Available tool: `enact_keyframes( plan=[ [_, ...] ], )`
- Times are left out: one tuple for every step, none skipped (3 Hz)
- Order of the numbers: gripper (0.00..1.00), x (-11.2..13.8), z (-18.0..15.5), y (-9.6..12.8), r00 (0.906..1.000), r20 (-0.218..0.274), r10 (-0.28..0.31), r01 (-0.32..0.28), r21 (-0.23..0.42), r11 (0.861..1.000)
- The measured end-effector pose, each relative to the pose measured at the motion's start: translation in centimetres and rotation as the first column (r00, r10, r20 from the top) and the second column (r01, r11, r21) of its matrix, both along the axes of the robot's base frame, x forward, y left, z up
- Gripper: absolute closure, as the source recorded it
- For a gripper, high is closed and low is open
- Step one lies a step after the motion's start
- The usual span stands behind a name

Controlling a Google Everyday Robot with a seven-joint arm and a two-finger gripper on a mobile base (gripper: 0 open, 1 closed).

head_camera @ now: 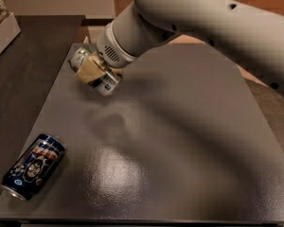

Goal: Place 7up can upright

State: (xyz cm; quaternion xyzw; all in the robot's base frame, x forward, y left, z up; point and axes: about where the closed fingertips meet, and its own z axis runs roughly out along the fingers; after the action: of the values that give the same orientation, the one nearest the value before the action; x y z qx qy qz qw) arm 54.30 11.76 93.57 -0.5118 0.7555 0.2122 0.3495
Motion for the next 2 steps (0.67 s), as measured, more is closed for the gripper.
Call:
enact_keyframes(
  plan=[
    [1.0,0.2,0.0,-2.0,0.9991,0.042,0.001,-0.006,0.13,0.992],
    [1.0,0.3,-0.2,-3.9,0.997,0.077,0.013,-0.031,0.238,0.971]
  ],
)
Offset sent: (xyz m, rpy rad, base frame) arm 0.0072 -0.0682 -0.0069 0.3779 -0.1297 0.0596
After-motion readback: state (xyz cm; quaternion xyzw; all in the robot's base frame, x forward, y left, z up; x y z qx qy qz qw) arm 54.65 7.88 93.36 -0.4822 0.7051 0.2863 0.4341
